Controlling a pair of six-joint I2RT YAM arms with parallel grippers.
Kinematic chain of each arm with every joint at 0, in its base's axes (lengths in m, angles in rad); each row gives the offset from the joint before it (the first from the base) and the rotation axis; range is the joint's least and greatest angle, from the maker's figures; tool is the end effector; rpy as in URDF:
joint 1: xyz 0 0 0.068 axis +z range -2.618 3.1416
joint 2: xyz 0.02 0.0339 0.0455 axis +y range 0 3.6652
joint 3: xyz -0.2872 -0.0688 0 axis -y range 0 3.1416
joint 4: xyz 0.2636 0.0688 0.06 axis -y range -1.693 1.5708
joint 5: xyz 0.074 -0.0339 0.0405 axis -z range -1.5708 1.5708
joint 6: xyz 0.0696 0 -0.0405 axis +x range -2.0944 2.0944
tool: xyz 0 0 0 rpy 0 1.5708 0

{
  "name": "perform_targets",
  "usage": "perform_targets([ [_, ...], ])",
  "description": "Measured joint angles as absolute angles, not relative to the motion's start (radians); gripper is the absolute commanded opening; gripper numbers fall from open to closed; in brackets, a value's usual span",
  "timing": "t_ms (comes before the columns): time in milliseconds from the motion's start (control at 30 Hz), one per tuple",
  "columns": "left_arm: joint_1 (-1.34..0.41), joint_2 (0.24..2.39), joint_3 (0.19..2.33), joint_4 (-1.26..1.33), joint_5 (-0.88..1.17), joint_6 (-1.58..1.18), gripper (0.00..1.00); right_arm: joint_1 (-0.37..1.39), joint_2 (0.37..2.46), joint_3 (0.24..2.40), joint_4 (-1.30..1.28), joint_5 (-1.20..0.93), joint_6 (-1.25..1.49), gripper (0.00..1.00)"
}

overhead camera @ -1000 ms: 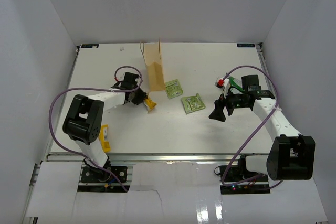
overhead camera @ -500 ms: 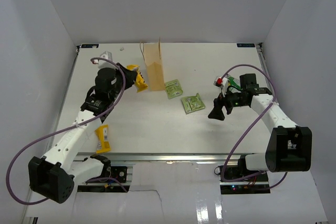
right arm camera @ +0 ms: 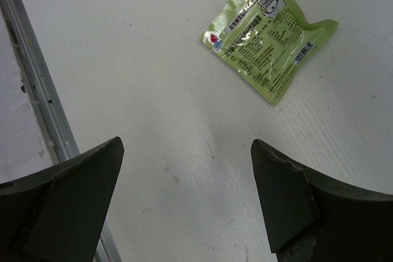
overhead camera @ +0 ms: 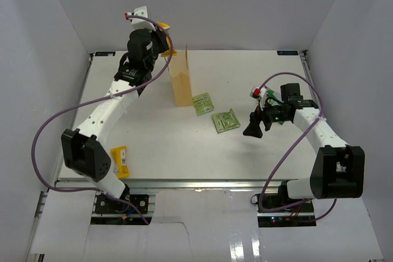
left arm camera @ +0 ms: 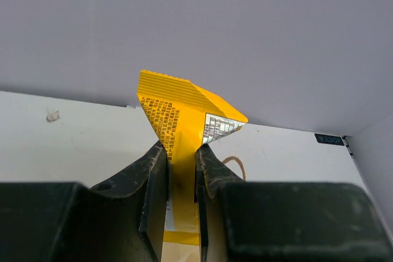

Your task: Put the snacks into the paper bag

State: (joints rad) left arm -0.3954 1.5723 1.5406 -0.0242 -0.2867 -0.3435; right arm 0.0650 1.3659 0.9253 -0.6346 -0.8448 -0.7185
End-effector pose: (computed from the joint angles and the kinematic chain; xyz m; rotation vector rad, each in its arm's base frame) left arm 0.4010 -0.1461 0.4445 -0.1790 1.6250 -0.3351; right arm 0.2788 0.0703 0.2308 -1.1209 2.0278 0.7930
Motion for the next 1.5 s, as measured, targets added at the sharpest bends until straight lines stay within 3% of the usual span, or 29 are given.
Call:
perform_targets([
  [267, -0.456, 1.748, 1.691, -0.014, -0.32, -0.247, 0.2, 0.065, 1.327, 0.91, -0.633, -0.844, -0.718, 0.9],
  [633, -0.466, 1.788, 1.681, 0.01, -0.387, -0.187, 0.21, 0.065, 1.325, 0.901, -0.634, -0.844, -0.718, 0.9],
  [767, -0.467, 1.789, 1.655, 0.014, -0.394, -0.18, 0.25, 0.065, 1.325, 0.901, -0.634, -0.844, -0.718, 0.9],
  [867, -0.467, 1.791, 1.639, 0.013, -0.393, -0.181, 0.42, 0.065, 1.325, 0.901, -0.634, -0.844, -0.717, 0.91],
  [900, -0.467, 1.792, 1.635, 0.014, -0.393, -0.181, 0.42, 0.065, 1.325, 0.901, -0.634, -0.844, -0.717, 0.91],
  [933, -0.467, 1.792, 1.631, 0.014, -0.393, -0.184, 0.54, 0.065, 1.325, 0.901, -0.634, -0.844, -0.716, 0.91],
  [1000, -0.467, 1.792, 1.628, 0.009, -0.392, -0.179, 0.66, 0.065, 1.327, 0.901, -0.634, -0.844, -0.714, 0.91],
  [1067, -0.467, 1.792, 1.628, 0.009, -0.393, -0.179, 0.73, 0.065, 1.329, 0.901, -0.634, -0.844, -0.713, 0.91],
  [1233, -0.467, 1.792, 1.628, 0.009, -0.392, -0.178, 0.82, 0.065, 1.332, 0.901, -0.633, -0.844, -0.709, 0.92],
  [1367, -0.467, 1.792, 1.634, 0.002, -0.362, -0.184, 0.85, 0.069, 1.35, 0.904, -0.616, -0.832, -0.656, 0.99],
  [1500, -0.467, 1.783, 1.668, -0.032, -0.263, -0.196, 0.89, 0.128, 1.406, 0.921, -0.533, -0.703, -0.508, 1.0],
])
